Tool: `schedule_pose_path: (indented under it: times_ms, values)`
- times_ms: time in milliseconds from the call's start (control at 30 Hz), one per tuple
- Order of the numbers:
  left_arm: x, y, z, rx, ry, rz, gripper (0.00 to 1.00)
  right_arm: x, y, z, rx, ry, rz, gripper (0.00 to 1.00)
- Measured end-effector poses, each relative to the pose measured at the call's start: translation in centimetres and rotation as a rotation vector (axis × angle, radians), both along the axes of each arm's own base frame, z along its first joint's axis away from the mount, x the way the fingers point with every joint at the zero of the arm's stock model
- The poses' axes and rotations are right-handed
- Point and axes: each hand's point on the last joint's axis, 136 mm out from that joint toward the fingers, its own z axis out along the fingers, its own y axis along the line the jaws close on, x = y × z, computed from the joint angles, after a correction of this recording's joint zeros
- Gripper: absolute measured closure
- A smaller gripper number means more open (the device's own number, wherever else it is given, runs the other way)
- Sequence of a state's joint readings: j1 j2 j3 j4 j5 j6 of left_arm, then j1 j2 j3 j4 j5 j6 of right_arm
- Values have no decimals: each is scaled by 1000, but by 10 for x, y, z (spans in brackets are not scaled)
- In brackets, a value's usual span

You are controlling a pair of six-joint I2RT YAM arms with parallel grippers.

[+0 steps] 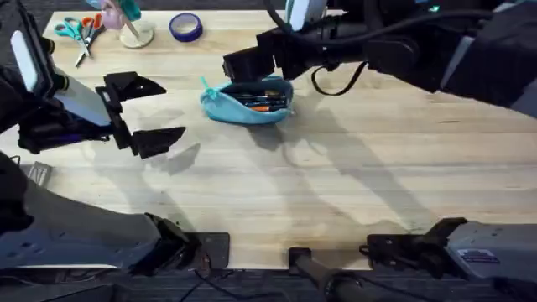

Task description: Unzip the bag, pick up the pens from the table one at a time and place them inside, then zip the bag closed.

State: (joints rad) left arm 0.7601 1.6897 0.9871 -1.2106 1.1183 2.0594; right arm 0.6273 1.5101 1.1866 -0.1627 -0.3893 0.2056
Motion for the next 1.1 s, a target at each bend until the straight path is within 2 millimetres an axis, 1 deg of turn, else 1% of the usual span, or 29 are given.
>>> schedule_pose_path:
  times_ms: [367,600,767,900,1000,1100]
  values:
    - [0,0,0,1,-1,0,7,0,0,0,37,74,-47,4]
    - [0,0,0,1,-1,0,8,0,0,1,35,74,-47,5]
    - [0,0,0,1,-1,0,8,-2,-7,3,-18,111,-76,5]
    - [0,0,0,1,-1,0,7,0,-14,16,-76,104,-119,5]
    - [0,0,0,2,-1,0,7,-1,-12,31,-88,78,-127,5]
    - [0,0,0,2,-1,0,7,-1,-6,38,-100,73,-123,5]
